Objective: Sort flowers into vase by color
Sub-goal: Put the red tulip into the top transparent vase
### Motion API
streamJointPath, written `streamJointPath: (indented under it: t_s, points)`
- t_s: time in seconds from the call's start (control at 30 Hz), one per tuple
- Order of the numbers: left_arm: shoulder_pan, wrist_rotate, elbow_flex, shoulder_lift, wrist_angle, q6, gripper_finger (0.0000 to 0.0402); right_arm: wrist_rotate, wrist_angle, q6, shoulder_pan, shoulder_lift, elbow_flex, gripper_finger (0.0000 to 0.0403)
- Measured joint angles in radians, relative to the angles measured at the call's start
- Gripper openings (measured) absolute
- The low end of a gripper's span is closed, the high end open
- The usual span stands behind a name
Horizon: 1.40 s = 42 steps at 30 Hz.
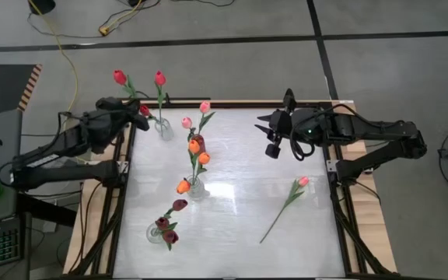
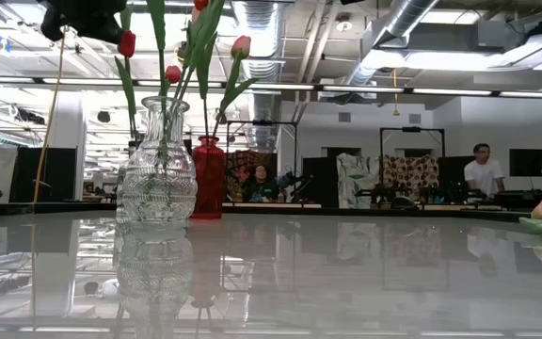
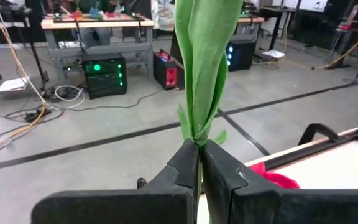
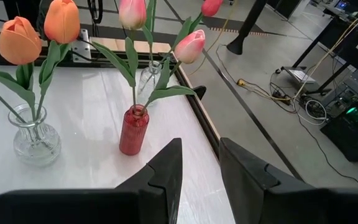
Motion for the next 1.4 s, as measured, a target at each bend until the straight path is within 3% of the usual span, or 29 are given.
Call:
streamJointPath:
  t_s: [0.5,1.4]
  points:
    - [0.171,0.171,0.0,0.099,0.108,0.049,0.0,0.0,-0.001,0.001,0.0,0.0,0.0,0.0132]
    - [0.196,0.197,0.0,0.116,0.039,0.044,0.0006,0.001,-0.001,0.003,0.0,0.0,0.0,0.0132]
